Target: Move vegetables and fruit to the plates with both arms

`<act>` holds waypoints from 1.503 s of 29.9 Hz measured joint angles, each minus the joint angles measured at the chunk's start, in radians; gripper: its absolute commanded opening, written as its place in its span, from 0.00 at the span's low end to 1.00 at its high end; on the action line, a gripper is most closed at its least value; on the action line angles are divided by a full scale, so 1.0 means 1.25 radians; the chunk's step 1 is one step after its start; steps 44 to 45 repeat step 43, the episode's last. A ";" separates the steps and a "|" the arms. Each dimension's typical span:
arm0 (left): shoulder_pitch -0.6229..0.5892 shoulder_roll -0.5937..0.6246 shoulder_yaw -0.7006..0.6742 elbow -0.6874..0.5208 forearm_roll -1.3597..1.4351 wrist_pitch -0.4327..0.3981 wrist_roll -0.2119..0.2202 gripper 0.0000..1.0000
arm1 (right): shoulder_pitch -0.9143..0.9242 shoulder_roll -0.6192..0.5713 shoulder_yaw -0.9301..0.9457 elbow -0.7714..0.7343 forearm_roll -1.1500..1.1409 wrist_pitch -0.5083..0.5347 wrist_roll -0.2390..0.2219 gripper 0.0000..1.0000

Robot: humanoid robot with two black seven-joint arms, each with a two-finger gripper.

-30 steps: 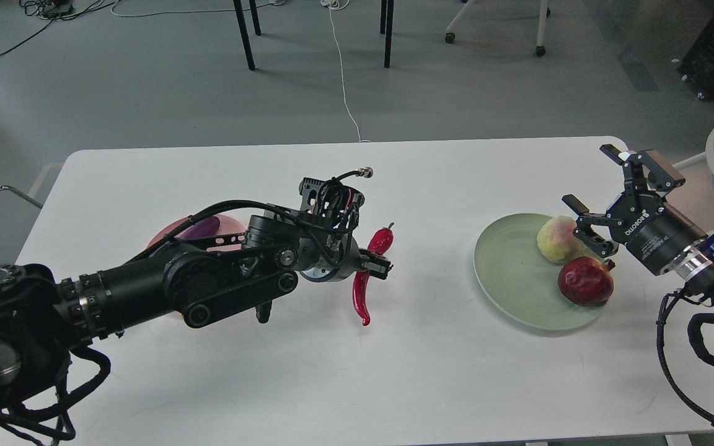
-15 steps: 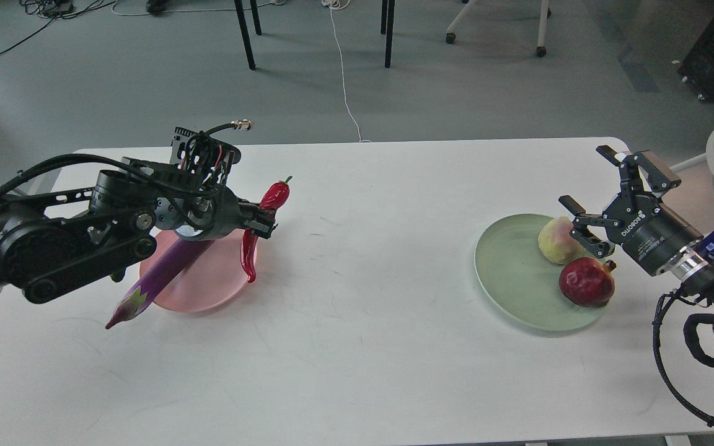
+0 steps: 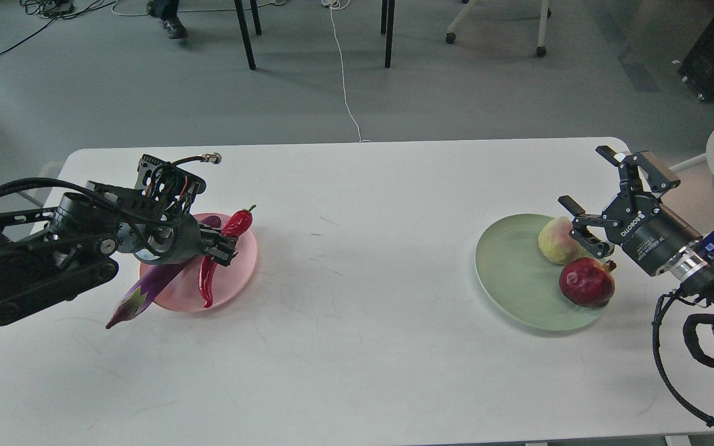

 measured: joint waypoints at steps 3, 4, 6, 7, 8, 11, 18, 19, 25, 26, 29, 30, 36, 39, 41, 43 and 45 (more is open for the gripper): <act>-0.002 0.005 -0.003 -0.004 0.001 0.000 -0.003 1.00 | 0.000 0.000 0.000 0.000 0.000 0.000 0.000 0.98; -0.005 0.006 -0.005 -0.009 0.001 0.000 -0.005 1.00 | 0.000 0.000 0.000 0.000 0.000 0.000 0.000 0.98; -0.011 0.007 -0.015 -0.021 -0.001 0.000 -0.008 1.00 | 0.000 0.000 0.000 0.000 0.000 -0.001 0.000 0.98; -0.013 0.007 -0.025 -0.027 -0.003 0.000 -0.011 1.00 | 0.000 0.000 0.001 0.000 0.000 -0.001 0.000 0.98; -0.015 0.005 -0.040 -0.031 -0.005 0.000 -0.014 1.00 | 0.000 0.000 0.001 0.000 0.000 -0.001 0.000 0.98; -0.005 -0.008 -0.137 -0.051 -0.029 0.001 -0.034 1.00 | 0.008 -0.001 0.003 0.000 0.000 -0.003 0.000 0.98; 0.159 -0.092 -0.374 -0.061 -0.363 0.112 -0.084 1.00 | 0.058 0.005 0.018 -0.001 0.000 -0.044 0.000 0.98; 0.187 -0.109 -0.398 -0.061 -0.421 0.159 -0.086 1.00 | 0.068 0.012 0.019 -0.001 0.001 -0.069 0.000 0.98; 0.283 -0.183 -0.472 -0.037 -0.614 0.423 -0.110 1.00 | 0.106 0.075 0.028 0.023 0.004 -0.258 0.000 0.98; 0.297 -0.195 -0.486 -0.026 -0.631 0.445 -0.128 1.00 | 0.108 0.091 0.036 0.027 0.004 -0.276 0.000 0.98; 0.379 -0.239 -0.580 -0.006 -0.655 0.461 -0.212 1.00 | 0.107 0.135 0.056 0.032 0.004 -0.299 0.000 0.98; 0.416 -0.256 -0.626 -0.004 -0.657 0.453 -0.235 1.00 | 0.106 0.149 0.059 0.033 0.004 -0.301 0.000 0.98; 0.575 -0.339 -0.795 0.001 -0.658 0.354 -0.263 1.00 | 0.101 0.202 0.054 0.033 0.004 -0.294 0.000 0.98; 0.613 -0.350 -0.826 0.002 -0.660 0.326 -0.264 1.00 | 0.097 0.213 0.045 0.032 0.003 -0.284 0.000 0.98; 0.622 -0.352 -0.840 0.002 -0.663 0.312 -0.264 1.00 | 0.092 0.217 0.037 0.032 0.003 -0.273 0.000 0.98; 0.625 -0.352 -0.848 0.002 -0.665 0.304 -0.265 1.00 | 0.085 0.220 0.030 0.034 0.002 -0.266 0.000 0.99; 0.625 -0.352 -0.848 0.002 -0.665 0.304 -0.265 1.00 | 0.085 0.220 0.030 0.034 0.002 -0.266 0.000 0.99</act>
